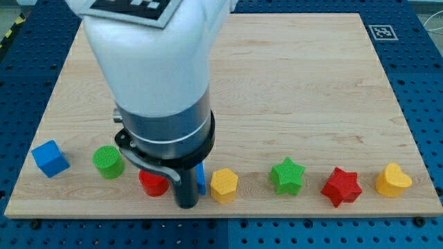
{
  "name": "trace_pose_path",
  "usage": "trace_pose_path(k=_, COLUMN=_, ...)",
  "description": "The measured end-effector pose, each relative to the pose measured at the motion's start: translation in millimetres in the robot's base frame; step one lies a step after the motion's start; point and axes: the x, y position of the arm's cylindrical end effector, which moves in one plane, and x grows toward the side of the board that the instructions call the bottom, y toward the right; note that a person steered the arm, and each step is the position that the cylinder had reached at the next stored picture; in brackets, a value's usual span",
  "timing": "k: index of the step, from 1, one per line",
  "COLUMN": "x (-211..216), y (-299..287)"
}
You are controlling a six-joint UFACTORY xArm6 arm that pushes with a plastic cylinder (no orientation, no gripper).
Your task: Slide the red circle above the green circle
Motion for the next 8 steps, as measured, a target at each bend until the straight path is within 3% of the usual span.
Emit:
trace_pose_path(k=2, x=-22.0, y=-23.1)
trace_pose_path(k=5, x=11.3, y=-1.9)
trace_pose_path(k=7, x=-10.0, y=-27.0)
trace_pose_path(k=8, x=-41.8, y=-30.3)
